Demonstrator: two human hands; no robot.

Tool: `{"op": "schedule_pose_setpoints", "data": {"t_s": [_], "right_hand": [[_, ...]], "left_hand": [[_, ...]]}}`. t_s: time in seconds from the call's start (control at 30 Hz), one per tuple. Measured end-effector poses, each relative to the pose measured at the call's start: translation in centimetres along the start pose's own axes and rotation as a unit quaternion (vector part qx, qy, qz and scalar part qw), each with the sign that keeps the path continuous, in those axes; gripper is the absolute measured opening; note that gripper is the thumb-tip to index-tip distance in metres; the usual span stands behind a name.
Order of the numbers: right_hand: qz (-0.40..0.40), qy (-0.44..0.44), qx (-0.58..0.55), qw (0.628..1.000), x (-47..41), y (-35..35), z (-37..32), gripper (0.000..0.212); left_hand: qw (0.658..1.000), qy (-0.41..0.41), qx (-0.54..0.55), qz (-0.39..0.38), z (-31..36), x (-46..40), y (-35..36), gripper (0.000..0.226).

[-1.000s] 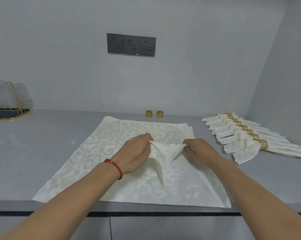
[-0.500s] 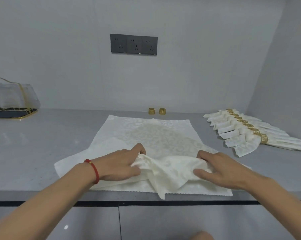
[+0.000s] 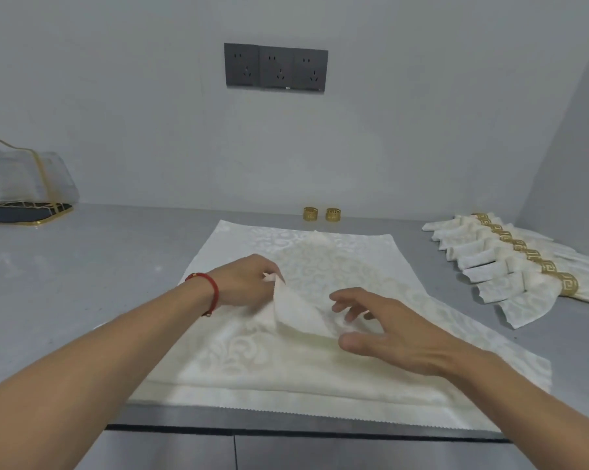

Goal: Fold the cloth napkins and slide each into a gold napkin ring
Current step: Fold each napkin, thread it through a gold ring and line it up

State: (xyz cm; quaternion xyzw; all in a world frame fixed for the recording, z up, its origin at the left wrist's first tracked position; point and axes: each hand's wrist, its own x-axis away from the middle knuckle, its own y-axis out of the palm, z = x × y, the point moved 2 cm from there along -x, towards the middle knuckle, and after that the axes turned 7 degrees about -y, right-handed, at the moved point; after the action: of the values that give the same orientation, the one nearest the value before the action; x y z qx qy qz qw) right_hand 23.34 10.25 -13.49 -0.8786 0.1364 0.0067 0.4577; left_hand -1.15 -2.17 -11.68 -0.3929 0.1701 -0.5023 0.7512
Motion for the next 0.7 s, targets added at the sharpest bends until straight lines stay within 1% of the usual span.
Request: {"op": "schedule_pose_setpoints", "data": {"t_s": [0.03, 0.13, 0.17, 0.2, 0.23, 0.27, 0.3, 0.33, 0.47, 0.5, 0.53, 0.57, 0.6, 0.7], "right_hand": [[0.002, 0.005, -0.004, 1.0, -0.8, 0.2, 0.1, 0.085], [-0.007, 0.01, 0.043, 0.999, -3.8, 0.1, 0.3, 0.072], [-0.012, 0.008, 0.059, 0.998, -4.9, -0.1, 0.7, 0.064], [-0.007, 0.002, 0.072, 0.997, -6.1, -0.4, 1.1, 0.048], [0.014, -0.001, 0.075, 0.997, -7.2, -0.9, 1.6, 0.027], [0.037, 0.0, 0.074, 0.997, -8.6, -1.5, 2.4, 0.017], [0.062, 0.016, 0.07, 0.995, -9.8, -2.2, 3.5, 0.029], [0.082, 0.037, 0.06, 0.994, -11.1, -2.9, 4.6, 0.036], [0.141, 0.166, 0.055, 0.974, -16.1, -3.9, 10.7, 0.042], [0.16, 0.187, 0.056, 0.968, -17.2, -3.6, 12.2, 0.041], [0.177, 0.206, 0.062, 0.961, -17.9, -3.4, 13.2, 0.033], [0.185, 0.222, 0.078, 0.954, -18.2, -3.3, 13.5, 0.02], [0.183, 0.231, 0.096, 0.951, -18.7, -3.3, 13.7, 0.016], [0.149, 0.252, 0.128, 0.948, -19.6, -3.9, 13.7, 0.026]], "left_hand": [[1.0, -0.003, -0.012, 0.006, 0.1, -1.0, -0.1, 0.019], [0.998, -0.045, -0.031, 0.019, 0.6, -4.2, 0.0, 0.027], [0.997, -0.058, -0.041, 0.034, 0.9, -5.3, -0.1, 0.031], [0.995, -0.067, -0.053, 0.048, 1.0, -6.5, -0.3, 0.035], [0.994, -0.069, -0.066, 0.057, 1.3, -7.3, -0.4, 0.037], [0.993, -0.07, -0.077, 0.063, 1.3, -8.2, -0.5, 0.035], [0.991, -0.07, -0.087, 0.07, 1.3, -8.9, -0.5, 0.033], [0.989, -0.075, -0.101, 0.081, 1.2, -9.6, -0.6, 0.031], [0.957, -0.098, -0.218, 0.161, -0.2, -13.2, -0.1, 0.025], [0.952, -0.099, -0.227, 0.179, -0.5, -14.1, 0.1, 0.022], [0.949, -0.094, -0.231, 0.195, -0.8, -14.8, 0.3, 0.02], [0.946, -0.083, -0.233, 0.21, -0.9, -15.3, 0.5, 0.018], [0.945, -0.075, -0.231, 0.22, -1.2, -16.0, 0.7, 0.016], [0.946, -0.072, -0.195, 0.247, -1.7, -17.1, 1.0, 0.016]]}}
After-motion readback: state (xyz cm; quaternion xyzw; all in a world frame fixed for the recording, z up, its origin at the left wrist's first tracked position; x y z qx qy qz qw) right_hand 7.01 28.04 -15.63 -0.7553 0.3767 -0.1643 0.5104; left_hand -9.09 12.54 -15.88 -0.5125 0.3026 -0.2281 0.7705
